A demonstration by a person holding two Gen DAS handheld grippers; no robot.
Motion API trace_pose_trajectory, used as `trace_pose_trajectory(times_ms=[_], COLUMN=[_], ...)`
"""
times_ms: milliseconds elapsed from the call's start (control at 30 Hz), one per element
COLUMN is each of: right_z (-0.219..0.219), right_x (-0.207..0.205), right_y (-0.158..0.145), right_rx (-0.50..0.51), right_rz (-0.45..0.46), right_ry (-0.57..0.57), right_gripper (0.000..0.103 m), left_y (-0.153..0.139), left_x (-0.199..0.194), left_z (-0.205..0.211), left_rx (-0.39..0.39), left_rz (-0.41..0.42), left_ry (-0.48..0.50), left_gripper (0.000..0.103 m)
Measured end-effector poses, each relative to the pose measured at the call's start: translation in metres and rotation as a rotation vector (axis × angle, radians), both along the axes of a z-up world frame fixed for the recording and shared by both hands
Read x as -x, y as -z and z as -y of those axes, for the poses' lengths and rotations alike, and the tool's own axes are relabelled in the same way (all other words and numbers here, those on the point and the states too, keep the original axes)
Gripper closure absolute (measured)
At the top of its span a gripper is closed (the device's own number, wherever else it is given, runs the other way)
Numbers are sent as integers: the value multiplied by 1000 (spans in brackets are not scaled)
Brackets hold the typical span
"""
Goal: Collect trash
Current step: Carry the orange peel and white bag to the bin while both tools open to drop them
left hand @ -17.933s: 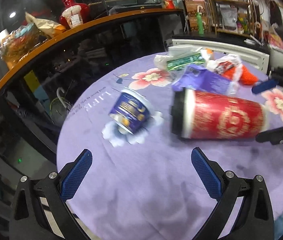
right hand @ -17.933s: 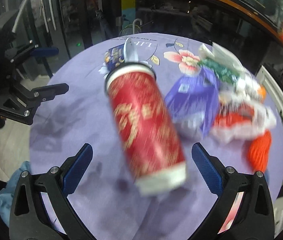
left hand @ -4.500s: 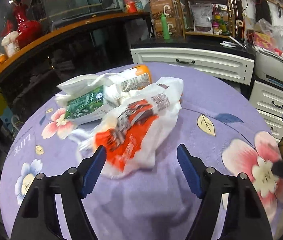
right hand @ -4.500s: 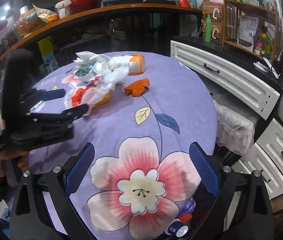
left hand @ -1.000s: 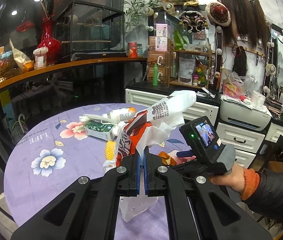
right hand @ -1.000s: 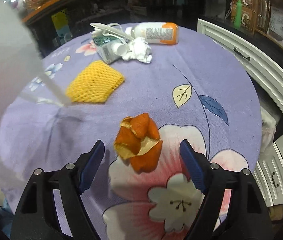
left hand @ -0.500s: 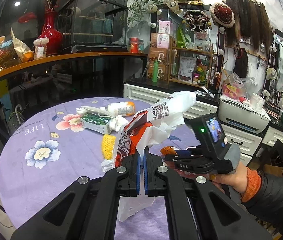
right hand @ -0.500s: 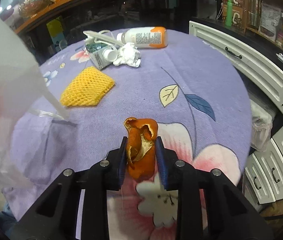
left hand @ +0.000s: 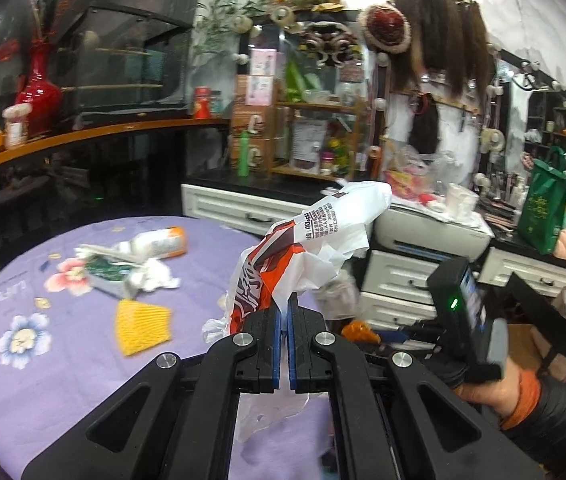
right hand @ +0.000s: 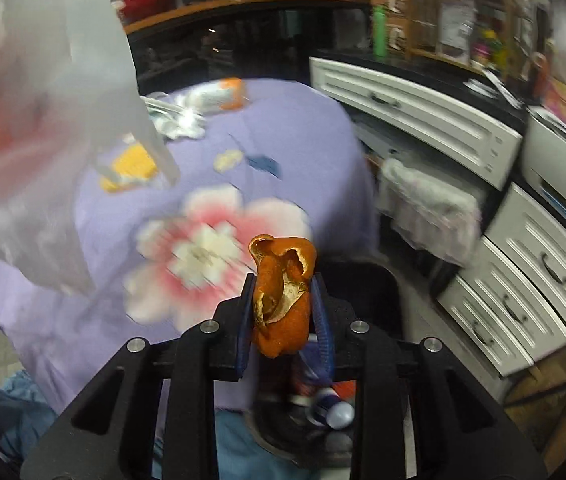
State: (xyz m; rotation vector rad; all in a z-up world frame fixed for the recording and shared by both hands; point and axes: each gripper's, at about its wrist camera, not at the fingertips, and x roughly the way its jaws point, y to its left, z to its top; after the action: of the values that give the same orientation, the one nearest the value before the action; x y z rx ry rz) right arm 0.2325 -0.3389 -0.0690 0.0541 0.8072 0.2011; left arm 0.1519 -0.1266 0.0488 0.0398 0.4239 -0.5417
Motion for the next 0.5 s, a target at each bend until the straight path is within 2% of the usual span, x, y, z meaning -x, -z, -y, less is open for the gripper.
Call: trace_pose_trajectory(times_ms=[200, 400, 433, 500], right_z=[30, 45, 46, 48], right_x=[6, -1, -1, -1], right_y=[48, 92, 97, 106], right_rx=[-19, -33, -35, -32], right_rz=[-95, -163, -171, -186], right_ry=[60, 94, 97, 108], right_gripper=[75, 73, 72, 60], left_y=[5, 22, 25, 35], left_x=[-3, -8, -10, -12], left_z=[34, 62, 66, 75], left_rx=[11, -29, -37, -54], left_rz=[-27, -64, -72, -91], left_ry=[67, 100, 104, 115], left_gripper=[100, 100, 100, 100])
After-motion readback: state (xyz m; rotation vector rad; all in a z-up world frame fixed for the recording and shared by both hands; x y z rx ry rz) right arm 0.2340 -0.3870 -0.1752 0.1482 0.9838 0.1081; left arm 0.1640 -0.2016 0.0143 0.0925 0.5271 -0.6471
